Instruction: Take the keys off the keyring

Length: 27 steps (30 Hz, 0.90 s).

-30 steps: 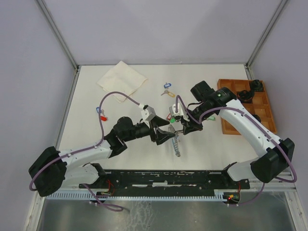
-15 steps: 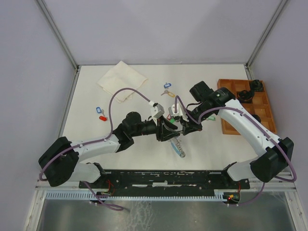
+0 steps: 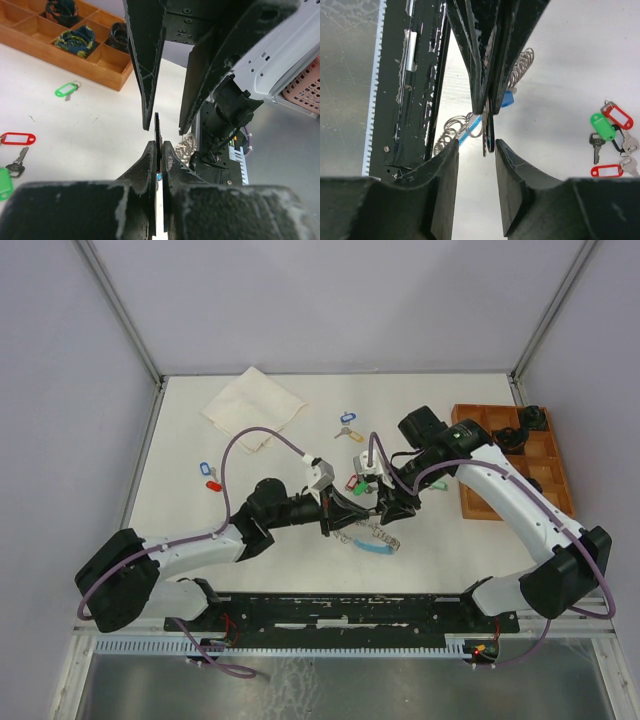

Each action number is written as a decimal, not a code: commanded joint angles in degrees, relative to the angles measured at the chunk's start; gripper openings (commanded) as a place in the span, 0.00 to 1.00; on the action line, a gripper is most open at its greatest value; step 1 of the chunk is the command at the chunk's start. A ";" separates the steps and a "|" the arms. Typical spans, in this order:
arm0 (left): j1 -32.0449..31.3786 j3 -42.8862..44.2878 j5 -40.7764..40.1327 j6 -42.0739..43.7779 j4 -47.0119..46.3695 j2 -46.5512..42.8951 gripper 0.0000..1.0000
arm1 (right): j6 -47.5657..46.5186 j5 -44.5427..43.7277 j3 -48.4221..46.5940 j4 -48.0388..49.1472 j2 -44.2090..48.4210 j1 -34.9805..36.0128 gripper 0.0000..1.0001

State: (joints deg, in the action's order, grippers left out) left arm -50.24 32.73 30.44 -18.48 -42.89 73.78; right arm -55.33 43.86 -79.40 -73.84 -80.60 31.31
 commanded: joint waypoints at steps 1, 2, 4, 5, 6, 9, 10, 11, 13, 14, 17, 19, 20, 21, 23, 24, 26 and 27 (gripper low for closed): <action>0.32 -3.22 -3.06 -0.36 -12.27 -4.59 0.03 | 1.43 8.59 -2.22 0.43 2.59 -2.46 0.46; 0.32 -4.11 -3.36 -0.61 -14.31 -5.13 0.03 | 2.11 10.33 -2.02 0.77 3.15 -3.31 0.48; 0.28 -6.02 -3.98 -1.43 -18.97 -6.04 0.03 | 4.14 14.11 -1.55 2.31 4.19 -4.61 0.52; 0.30 -6.88 -4.33 -1.66 -21.11 -6.48 0.03 | 5.13 16.14 -1.16 3.06 4.67 -5.34 0.53; 0.24 -7.66 -4.72 -2.08 -22.94 -6.84 0.03 | 6.65 18.32 -0.46 5.22 5.19 -5.86 0.54; 0.18 -9.38 -5.37 -2.54 -27.65 -7.85 0.03 | 16.22 24.03 2.99 14.93 7.06 -6.93 0.56; 0.22 -9.65 -5.55 -2.72 -29.00 -8.06 0.03 | 20.47 25.60 5.16 19.14 7.63 -7.21 0.57; 0.10 -9.71 -5.61 -2.78 -29.49 -8.38 0.03 | 26.80 27.56 7.02 24.42 8.33 -7.54 0.57; -0.18 -9.74 -6.07 -2.87 -29.90 -8.56 0.03 | 34.54 30.31 10.17 33.24 9.49 -7.86 0.57; -0.31 -9.63 -6.20 -2.94 -30.10 -8.56 0.03 | 36.91 31.03 11.24 36.33 10.00 -7.85 0.57; -0.63 -9.48 -6.41 -3.22 -30.65 -8.25 0.03 | 39.08 31.36 12.61 39.81 10.80 -7.85 0.56; -0.76 -9.14 -6.38 -3.36 -30.73 -7.80 0.03 | 38.98 31.61 12.62 39.77 10.88 -7.85 0.53; -0.82 -8.90 -6.28 -3.40 -30.69 -7.59 0.03 | 38.95 31.98 12.59 39.74 10.98 -7.86 0.51; -0.83 -8.69 -6.20 -3.47 -30.72 -7.44 0.03 | 38.85 32.53 12.61 39.74 11.03 -7.84 0.50; -1.00 -8.49 -6.22 -3.49 -30.64 -7.21 0.03 | 38.37 33.19 12.44 39.32 11.16 -7.89 0.47; -0.99 -8.45 -6.26 -3.49 -30.59 -7.12 0.03 | 37.59 33.22 12.31 38.35 11.19 -7.87 0.46; -0.93 -8.37 -6.24 -3.42 -30.32 -7.15 0.03 | 36.07 33.09 11.91 36.95 11.24 -7.82 0.44; -0.96 -8.32 -6.26 -3.46 -30.19 -7.13 0.03 | 35.53 33.05 11.74 36.42 11.21 -7.87 0.43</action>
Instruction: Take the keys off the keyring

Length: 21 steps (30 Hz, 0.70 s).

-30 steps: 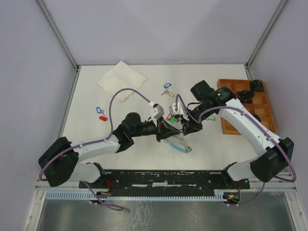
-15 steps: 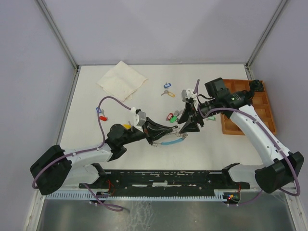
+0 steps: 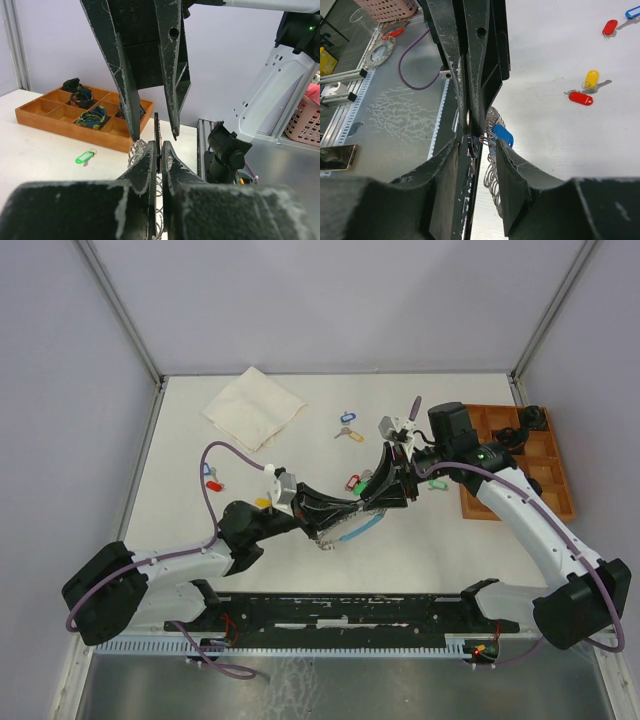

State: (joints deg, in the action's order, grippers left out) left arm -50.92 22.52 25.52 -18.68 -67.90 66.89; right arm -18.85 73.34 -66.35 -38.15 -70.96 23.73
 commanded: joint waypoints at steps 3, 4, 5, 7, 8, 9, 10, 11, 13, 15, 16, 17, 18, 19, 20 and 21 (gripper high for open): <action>-0.29 1.91 -1.47 -3.30 -4.95 -0.44 0.03 | -2.28 3.57 -1.54 -0.38 1.45 -0.27 0.38; -0.28 1.89 -1.52 -3.25 -4.92 -0.52 0.03 | -2.63 3.55 -1.63 -0.71 1.48 -0.25 0.34; -0.26 1.90 -1.53 -3.29 -4.81 -0.58 0.03 | -3.00 3.45 -1.77 -1.21 1.42 -0.29 0.32; -0.28 1.88 -1.52 -3.29 -4.66 -0.67 0.03 | -3.89 3.16 -2.04 -2.12 1.33 -0.24 0.25; -0.32 1.98 -1.52 -3.30 -4.61 -0.71 0.03 | -4.05 3.00 -2.04 -2.31 1.29 -0.18 0.18; -0.32 2.00 -1.52 -3.25 -4.48 -0.69 0.03 | -4.08 2.89 -2.20 -2.44 1.29 -0.18 0.10; -0.36 2.04 -1.59 -3.21 -4.23 -0.66 0.03 | -4.26 2.79 -2.39 -2.79 1.28 -0.18 0.04; -0.27 2.10 -1.67 -3.21 -3.92 -0.66 0.03 | -5.11 2.66 -2.65 -3.51 1.30 -0.19 0.01; -0.25 2.27 -2.02 -3.13 -2.61 -0.79 0.03 | -7.51 1.94 -3.49 -6.68 1.41 -0.19 0.01; -0.16 2.91 -1.91 -2.95 0.11 -0.94 0.03 | -8.39 -0.26 -4.20 -7.99 1.51 -0.22 0.01; -0.18 3.41 -1.80 -2.66 2.49 -1.26 0.07 | -8.97 -1.55 -4.63 -8.87 1.47 -0.17 0.01; -0.15 3.91 -1.71 -2.13 5.30 -1.96 0.18 | -10.21 -3.45 -5.18 -10.34 1.41 -0.20 0.01; -0.07 4.36 -1.75 -1.38 8.48 -3.29 0.27 | -11.93 -4.44 -6.18 -12.36 1.32 -0.18 0.01; 0.01 4.78 -2.16 -0.54 11.87 -4.58 0.38 | -13.73 -5.48 -7.11 -14.33 1.12 -0.17 0.01; 0.11 5.18 -2.83 0.49 15.14 -6.26 0.46 | -15.59 -6.58 -7.97 -16.43 0.90 -0.23 0.01; 0.22 5.44 -3.63 1.67 18.69 -7.95 0.52 | -17.76 -7.78 -8.73 -18.76 0.60 -0.16 0.01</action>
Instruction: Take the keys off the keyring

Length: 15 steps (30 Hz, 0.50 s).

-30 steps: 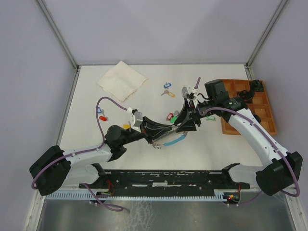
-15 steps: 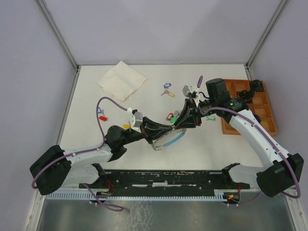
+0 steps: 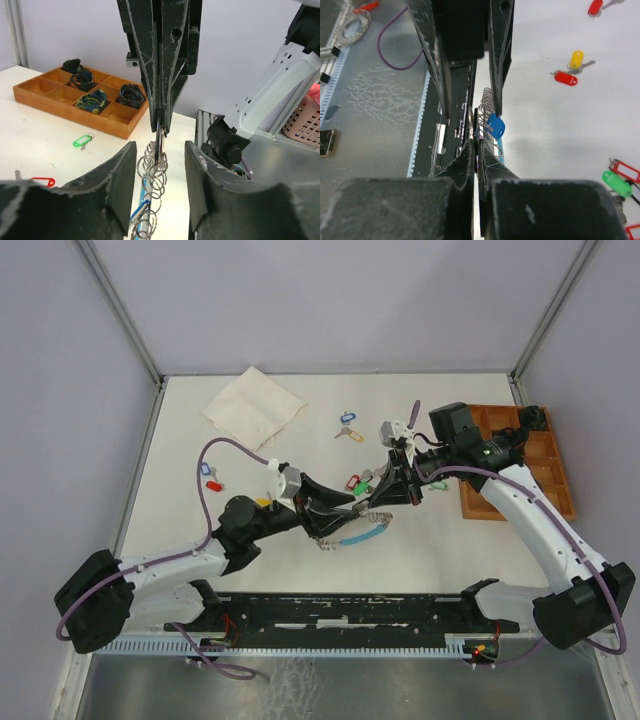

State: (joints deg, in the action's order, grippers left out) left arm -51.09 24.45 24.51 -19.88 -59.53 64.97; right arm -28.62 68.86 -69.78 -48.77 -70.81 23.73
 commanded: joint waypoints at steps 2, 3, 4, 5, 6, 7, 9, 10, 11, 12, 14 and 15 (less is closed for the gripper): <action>0.63 4.61 -3.85 5.18 17.30 -9.59 0.63 | -12.18 -6.01 -7.27 -12.67 -0.33 0.10 0.01; 0.68 5.44 -4.01 6.26 21.04 -10.95 0.66 | -14.72 -7.38 -8.21 -15.05 -0.93 0.29 0.01; 0.80 6.47 -3.86 7.79 25.51 -12.02 0.68 | -16.67 -8.56 -9.16 -17.38 -1.33 0.59 0.01; 0.82 7.49 -3.36 8.84 28.38 -12.66 0.69 | -18.23 -9.80 -9.91 -18.91 -1.69 0.92 0.01; 0.82 8.74 -2.50 9.84 31.04 -12.85 0.70 | -18.80 -10.87 -10.47 -19.83 -1.85 1.24 0.01; 0.82 10.08 -1.59 10.75 33.47 -12.63 0.71 | -19.21 -12.12 -10.87 -20.39 -1.92 1.65 0.01; 0.87 12.74 -0.42 12.06 36.94 -11.37 0.71 | -19.40 -14.26 -11.28 -20.81 -1.86 2.49 0.01; 0.82 13.80 0.10 12.58 37.77 -10.48 0.71 | -19.31 -15.20 -11.41 -20.83 -1.90 2.82 0.01; 0.85 15.23 0.59 13.07 38.30 -9.49 0.71 | -19.16 -15.99 -11.62 -20.88 -1.95 3.24 0.01; 0.82 16.27 1.07 13.38 38.54 -8.28 0.71 | -19.06 -16.64 -11.75 -20.98 -2.04 3.44 0.01; 0.86 18.28 2.17 13.97 38.95 -5.36 0.69 | -19.04 -17.38 -11.86 -21.05 -2.22 3.68 0.01; 0.83 19.23 2.77 14.19 39.08 -4.00 0.67 | -18.85 -17.58 -11.94 -21.02 -2.31 3.83 0.01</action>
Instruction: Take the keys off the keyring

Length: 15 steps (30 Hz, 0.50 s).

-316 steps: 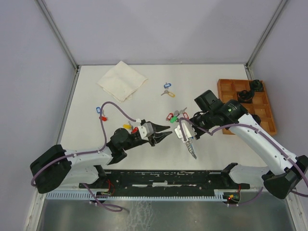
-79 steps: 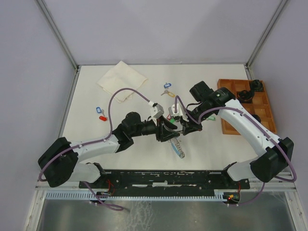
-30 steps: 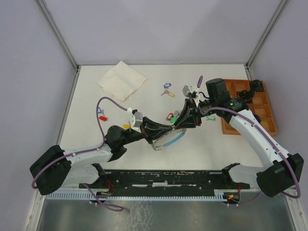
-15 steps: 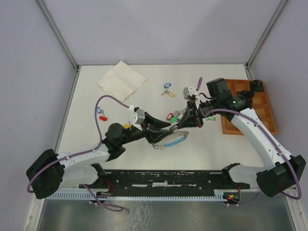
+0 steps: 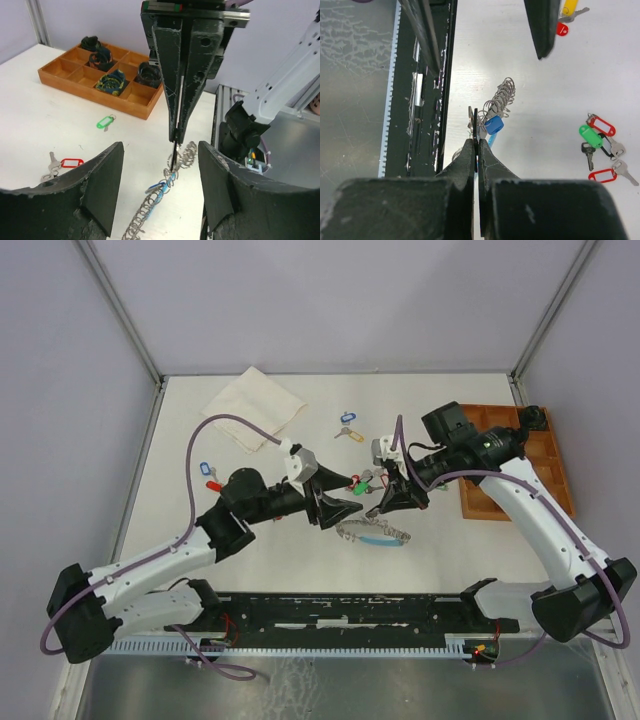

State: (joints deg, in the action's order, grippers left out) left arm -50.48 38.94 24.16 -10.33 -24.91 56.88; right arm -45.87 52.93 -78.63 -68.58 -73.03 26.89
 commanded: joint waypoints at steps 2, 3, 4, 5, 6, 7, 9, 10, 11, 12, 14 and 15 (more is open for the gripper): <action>0.20 6.33 5.07 5.14 4.60 6.55 0.62 | -1.38 -1.98 -3.06 -1.21 -0.25 0.76 0.01; 0.08 6.91 5.96 5.41 4.60 7.58 0.61 | -1.25 -2.14 -3.06 -1.21 -0.39 0.88 0.01; 0.10 7.40 6.82 5.63 4.60 8.57 0.60 | -1.20 -2.25 -3.15 -1.20 -0.50 0.91 0.01; 0.05 7.71 7.46 5.71 4.44 9.46 0.60 | -1.16 -2.36 -3.15 -1.21 -0.57 0.98 0.01; -0.01 7.93 7.99 5.79 3.96 10.08 0.59 | -1.16 -2.41 -3.19 -1.21 -0.61 1.05 0.01; -0.12 8.04 8.77 5.76 3.53 10.76 0.58 | -1.08 -2.44 -3.20 -1.20 -0.69 1.12 0.01; -0.15 8.45 9.92 5.59 2.92 11.95 0.56 | -0.97 -2.55 -3.17 -1.21 -0.79 1.27 0.01; -0.21 8.72 10.46 5.53 2.84 12.63 0.55 | -0.98 -2.63 -3.17 -1.21 -0.94 1.26 0.01; -0.24 9.01 10.93 5.45 2.85 13.09 0.55 | -0.90 -2.65 -3.19 -1.19 -0.94 1.35 0.01; -0.35 9.29 11.44 5.41 2.85 13.68 0.55 | -0.89 -2.65 -3.17 -1.18 -0.99 1.32 0.01; -0.43 9.69 12.23 5.20 2.85 14.79 0.54 | -0.83 -2.65 -3.16 -1.21 -1.05 1.34 0.01; -0.48 9.89 12.61 5.11 2.85 15.29 0.54 | -0.81 -2.66 -3.19 -1.14 -1.10 1.40 0.01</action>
State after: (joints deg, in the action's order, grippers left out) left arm -50.61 45.60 33.15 -7.14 -20.21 70.74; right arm -46.39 49.12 -78.78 -70.43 -74.19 28.01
